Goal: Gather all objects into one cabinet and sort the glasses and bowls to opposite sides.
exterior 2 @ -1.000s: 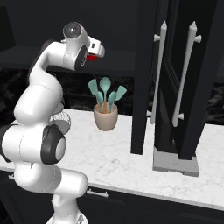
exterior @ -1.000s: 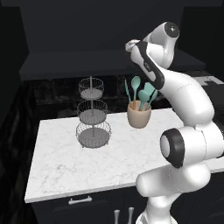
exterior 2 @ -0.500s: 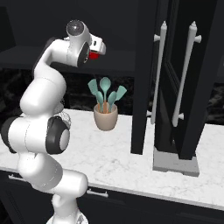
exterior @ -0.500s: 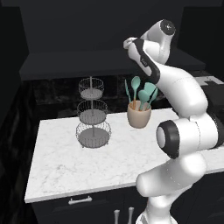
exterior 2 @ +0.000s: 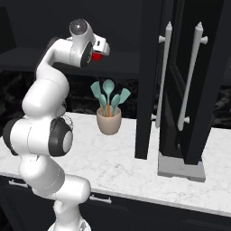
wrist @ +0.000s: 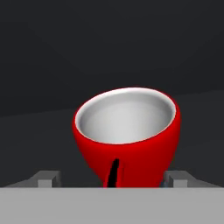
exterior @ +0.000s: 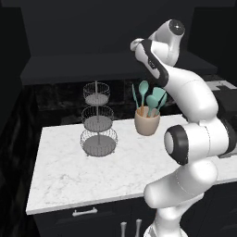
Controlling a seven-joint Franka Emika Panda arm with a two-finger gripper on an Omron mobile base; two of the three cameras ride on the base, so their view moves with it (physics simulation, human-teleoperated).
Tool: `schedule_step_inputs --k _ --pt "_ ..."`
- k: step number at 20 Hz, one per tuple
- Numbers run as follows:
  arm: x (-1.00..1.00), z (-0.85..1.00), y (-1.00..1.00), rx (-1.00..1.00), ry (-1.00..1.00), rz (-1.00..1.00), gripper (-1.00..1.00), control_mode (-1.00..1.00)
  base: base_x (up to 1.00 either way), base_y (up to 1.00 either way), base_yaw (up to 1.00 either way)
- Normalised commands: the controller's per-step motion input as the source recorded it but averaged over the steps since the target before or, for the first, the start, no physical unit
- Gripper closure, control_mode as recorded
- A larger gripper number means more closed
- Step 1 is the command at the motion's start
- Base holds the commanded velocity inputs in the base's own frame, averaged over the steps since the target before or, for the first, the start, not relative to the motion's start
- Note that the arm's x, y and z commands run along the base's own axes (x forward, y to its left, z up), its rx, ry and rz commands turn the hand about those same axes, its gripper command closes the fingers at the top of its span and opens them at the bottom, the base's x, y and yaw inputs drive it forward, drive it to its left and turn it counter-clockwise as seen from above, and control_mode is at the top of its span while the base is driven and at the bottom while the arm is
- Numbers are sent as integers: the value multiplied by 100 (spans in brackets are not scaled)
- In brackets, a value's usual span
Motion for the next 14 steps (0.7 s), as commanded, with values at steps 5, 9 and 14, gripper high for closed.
schedule_step_inputs --k 5,9,14 --pt "2 -13 0 0 0 0 100 -100 0 0 0" --pt "0 -16 0 0 0 1 100 -100 0 0 0" --pt "0 -8 0 0 0 0 100 -100 0 0 0"
